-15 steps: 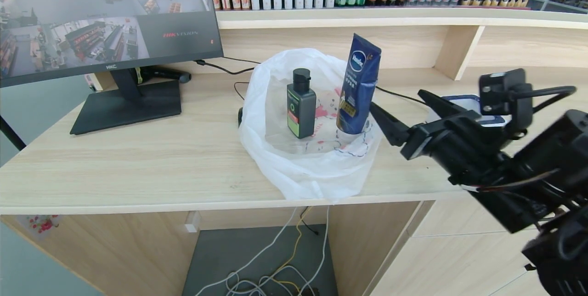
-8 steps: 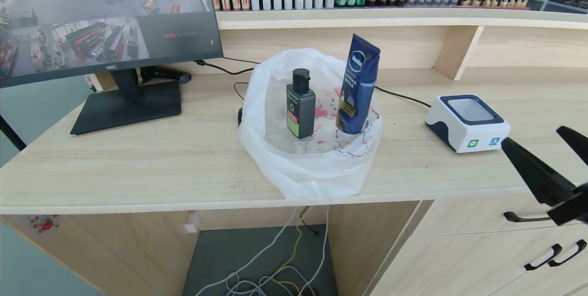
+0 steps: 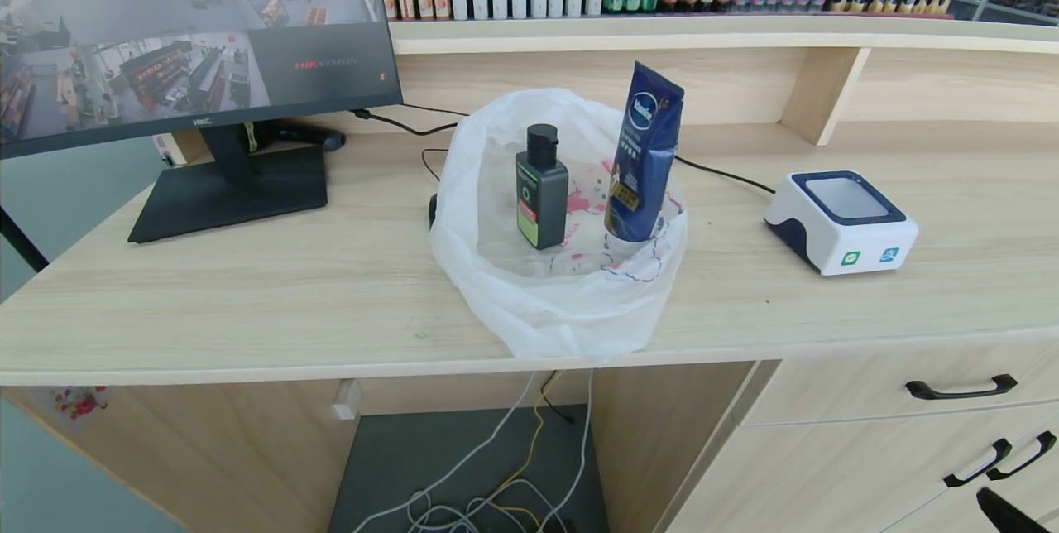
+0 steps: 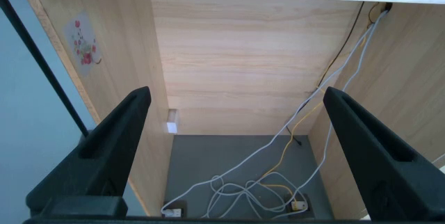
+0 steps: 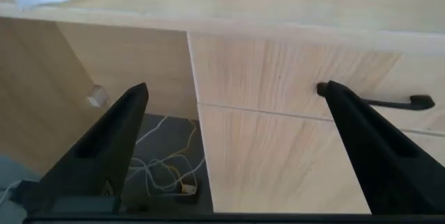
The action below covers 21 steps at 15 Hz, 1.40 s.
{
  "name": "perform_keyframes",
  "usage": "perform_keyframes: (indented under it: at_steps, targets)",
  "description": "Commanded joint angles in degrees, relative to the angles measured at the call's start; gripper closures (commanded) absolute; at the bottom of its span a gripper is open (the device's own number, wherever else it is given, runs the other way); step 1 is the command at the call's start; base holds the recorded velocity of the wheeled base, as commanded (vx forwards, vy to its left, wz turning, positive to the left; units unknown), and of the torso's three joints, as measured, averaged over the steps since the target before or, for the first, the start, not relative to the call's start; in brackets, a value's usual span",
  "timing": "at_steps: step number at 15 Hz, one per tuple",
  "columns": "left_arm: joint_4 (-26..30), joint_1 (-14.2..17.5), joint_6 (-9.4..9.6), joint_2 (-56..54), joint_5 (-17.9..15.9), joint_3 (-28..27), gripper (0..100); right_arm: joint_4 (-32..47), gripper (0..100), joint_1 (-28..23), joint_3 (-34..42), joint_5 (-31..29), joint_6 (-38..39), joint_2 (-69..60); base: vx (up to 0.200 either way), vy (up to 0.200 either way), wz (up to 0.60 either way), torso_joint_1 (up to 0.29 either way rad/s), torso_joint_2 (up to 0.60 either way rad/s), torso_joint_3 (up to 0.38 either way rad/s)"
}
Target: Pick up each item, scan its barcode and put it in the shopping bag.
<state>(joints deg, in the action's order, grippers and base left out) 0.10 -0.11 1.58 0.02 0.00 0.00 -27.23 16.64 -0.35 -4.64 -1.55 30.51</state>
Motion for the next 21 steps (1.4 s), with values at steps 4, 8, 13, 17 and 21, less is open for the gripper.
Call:
perform_keyframes:
  at_steps: [4,8,13,17,21]
  targets:
    - [0.0,0.1,-0.09,0.0,0.0,0.0,0,27.4,0,0.0,-0.7,0.9,0.3,-28.7,0.000,0.000,0.00,0.000,0.00,0.000]
    - [0.0,0.0,0.00,0.0,0.0,0.0,0,27.0,0,-0.2,-0.1,0.7,2.5,-27.7,0.000,0.000,0.00,0.000,0.00,0.000]
    - [0.0,0.1,-0.27,0.0,0.0,0.0,0,26.8,0,-2.8,0.0,0.6,3.4,-25.2,0.000,0.000,0.00,0.000,0.00,0.000]
    - [0.0,0.1,-0.62,0.0,0.0,0.0,0,27.0,0,-15.2,0.1,1.6,2.4,-27.9,0.000,0.000,0.00,0.000,0.00,0.000]
    - [-0.1,0.0,-1.23,0.0,0.0,0.0,0,27.1,0,-16.6,0.1,1.8,1.8,-30.4,0.000,0.000,0.00,0.000,0.00,0.000]
